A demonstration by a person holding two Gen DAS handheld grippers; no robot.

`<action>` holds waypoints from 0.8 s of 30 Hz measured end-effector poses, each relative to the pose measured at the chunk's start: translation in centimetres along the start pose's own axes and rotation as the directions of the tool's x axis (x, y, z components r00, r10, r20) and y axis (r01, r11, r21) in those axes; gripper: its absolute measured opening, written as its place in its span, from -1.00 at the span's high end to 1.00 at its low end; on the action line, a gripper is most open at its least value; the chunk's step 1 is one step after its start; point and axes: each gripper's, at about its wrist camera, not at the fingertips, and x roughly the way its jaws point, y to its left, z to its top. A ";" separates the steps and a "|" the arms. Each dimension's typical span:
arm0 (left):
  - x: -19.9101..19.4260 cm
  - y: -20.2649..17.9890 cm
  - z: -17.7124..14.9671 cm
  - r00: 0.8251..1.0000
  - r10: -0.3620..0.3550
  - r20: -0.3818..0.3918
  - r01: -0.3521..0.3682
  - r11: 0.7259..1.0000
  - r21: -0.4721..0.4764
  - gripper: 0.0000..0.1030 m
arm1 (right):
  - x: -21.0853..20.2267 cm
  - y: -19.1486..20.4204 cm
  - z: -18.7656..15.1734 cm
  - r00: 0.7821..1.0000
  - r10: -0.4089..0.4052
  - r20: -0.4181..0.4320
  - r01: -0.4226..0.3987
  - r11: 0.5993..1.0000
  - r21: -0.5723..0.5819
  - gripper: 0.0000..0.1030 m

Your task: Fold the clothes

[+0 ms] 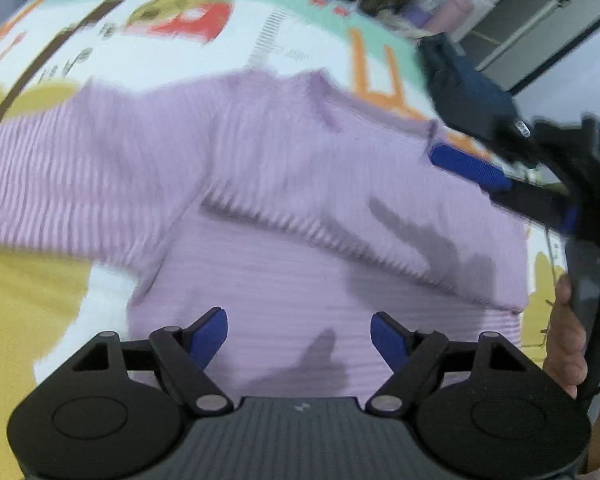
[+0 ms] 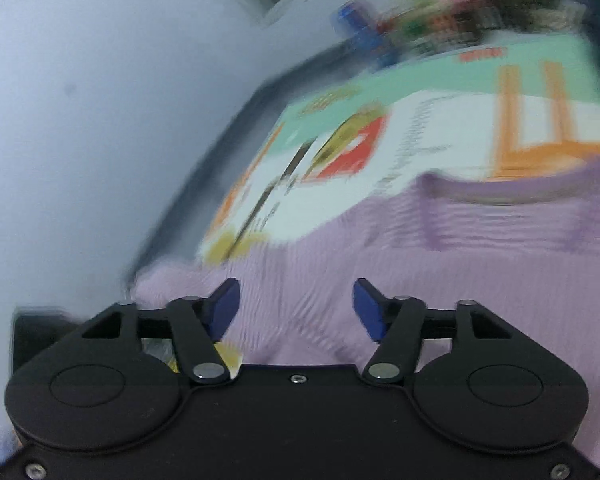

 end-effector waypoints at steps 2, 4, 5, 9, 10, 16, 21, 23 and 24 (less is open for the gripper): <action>0.0 -0.7 1.3 0.999 -0.030 0.033 0.029 0.999 0.023 -0.58 | -3.0 -2.2 0.1 0.996 -0.006 0.086 -0.002 0.995 0.099 -0.24; 1.1 -1.2 3.2 0.996 -0.069 0.051 0.069 0.998 0.003 -0.58 | -5.4 -3.9 0.0 0.988 -0.036 0.151 0.011 0.986 0.164 -0.25; 1.7 -1.2 4.0 0.994 -0.096 0.058 0.097 0.995 -0.017 -0.58 | -6.5 -4.7 -0.3 0.983 -0.055 0.176 0.021 0.981 0.193 -0.26; 4.7 -0.6 6.2 0.991 -0.121 0.065 0.127 0.987 -0.101 -0.55 | -10.0 -8.5 -1.8 0.952 -0.145 0.271 0.040 0.932 0.360 -0.38; 5.5 -0.4 6.5 0.993 -0.104 0.063 0.110 0.988 -0.112 -0.55 | -10.6 -9.5 -2.3 0.942 -0.175 0.288 0.044 0.911 0.411 -0.39; 7.5 0.5 6.6 0.999 -0.012 0.037 0.017 0.993 -0.119 -0.52 | -8.7 -12.1 -5.0 0.948 -0.202 0.247 0.038 0.840 0.541 -0.40; 7.3 0.9 6.3 0.999 0.010 0.042 -0.004 0.992 -0.125 -0.46 | -5.3 -12.9 -6.5 0.952 -0.223 0.209 0.063 0.813 0.579 -0.39; 7.3 0.9 6.3 0.999 0.015 0.041 -0.010 0.992 -0.124 -0.43 | -5.8 -13.1 -6.6 0.944 -0.240 0.226 0.066 0.810 0.583 -0.38; 7.3 0.9 6.3 0.999 0.020 0.040 -0.015 0.992 -0.122 -0.42 | -6.2 -13.2 -6.5 0.938 -0.259 0.230 0.081 0.810 0.581 -0.38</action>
